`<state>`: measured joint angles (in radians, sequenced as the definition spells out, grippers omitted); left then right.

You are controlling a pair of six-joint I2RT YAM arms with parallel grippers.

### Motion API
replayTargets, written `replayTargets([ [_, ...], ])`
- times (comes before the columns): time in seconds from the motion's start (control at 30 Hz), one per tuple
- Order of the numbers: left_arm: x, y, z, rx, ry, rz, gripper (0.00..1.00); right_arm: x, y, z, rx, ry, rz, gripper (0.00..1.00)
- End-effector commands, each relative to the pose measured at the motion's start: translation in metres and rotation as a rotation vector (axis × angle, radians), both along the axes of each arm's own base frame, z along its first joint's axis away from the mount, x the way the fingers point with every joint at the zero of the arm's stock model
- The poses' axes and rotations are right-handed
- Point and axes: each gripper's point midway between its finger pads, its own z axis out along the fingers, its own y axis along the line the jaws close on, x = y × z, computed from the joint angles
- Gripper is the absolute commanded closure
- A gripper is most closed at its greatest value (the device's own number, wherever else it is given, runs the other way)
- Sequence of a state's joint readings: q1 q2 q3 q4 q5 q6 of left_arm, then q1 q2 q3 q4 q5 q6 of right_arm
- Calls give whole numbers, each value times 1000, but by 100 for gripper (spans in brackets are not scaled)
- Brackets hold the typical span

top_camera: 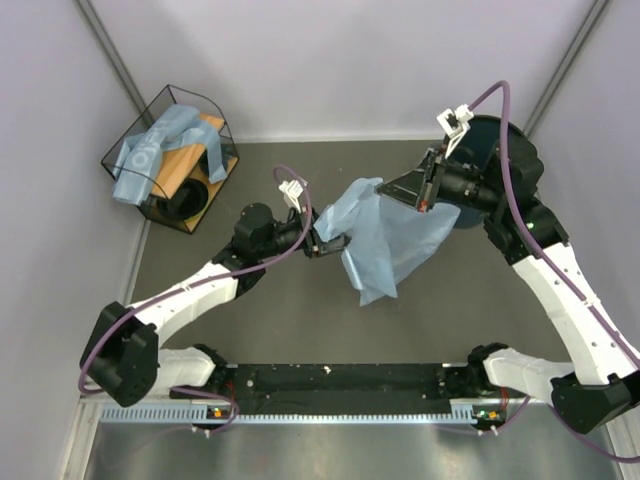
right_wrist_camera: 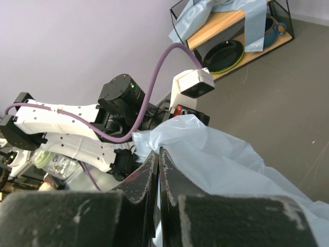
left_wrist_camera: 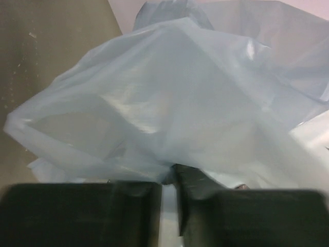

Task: Put the trash bags into the trash bin

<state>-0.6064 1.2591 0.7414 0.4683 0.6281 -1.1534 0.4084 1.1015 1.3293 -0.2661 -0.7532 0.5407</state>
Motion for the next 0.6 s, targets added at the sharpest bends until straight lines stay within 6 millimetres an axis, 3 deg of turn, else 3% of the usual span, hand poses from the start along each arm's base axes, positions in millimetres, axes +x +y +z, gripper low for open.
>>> replayTargets([
  [0.0, -6, 23, -12, 57, -50, -26, 96, 18, -21, 28, 27, -76, -107, 100],
  [0.03, -7, 33, -26, 105, -7, -18, 100, 24, -28, 31, 28, -80, -132, 100],
  [0.13, 6, 72, -41, 212, -73, 57, 100, 50, -59, 35, 9, -88, -236, 100],
  [0.17, 15, 88, -38, 251, -157, 101, 100, 57, -64, 31, -2, -77, -248, 100],
  [0.23, 16, 100, -33, 309, -274, 104, 100, 64, -70, 30, -35, -114, -266, 100],
  [0.43, 13, 110, -4, 405, -578, 63, 100, 106, -70, -10, -120, -69, -288, 100],
  [0.57, 19, 119, 9, 457, -677, 116, 100, 138, -82, -31, -199, -51, -383, 100],
])
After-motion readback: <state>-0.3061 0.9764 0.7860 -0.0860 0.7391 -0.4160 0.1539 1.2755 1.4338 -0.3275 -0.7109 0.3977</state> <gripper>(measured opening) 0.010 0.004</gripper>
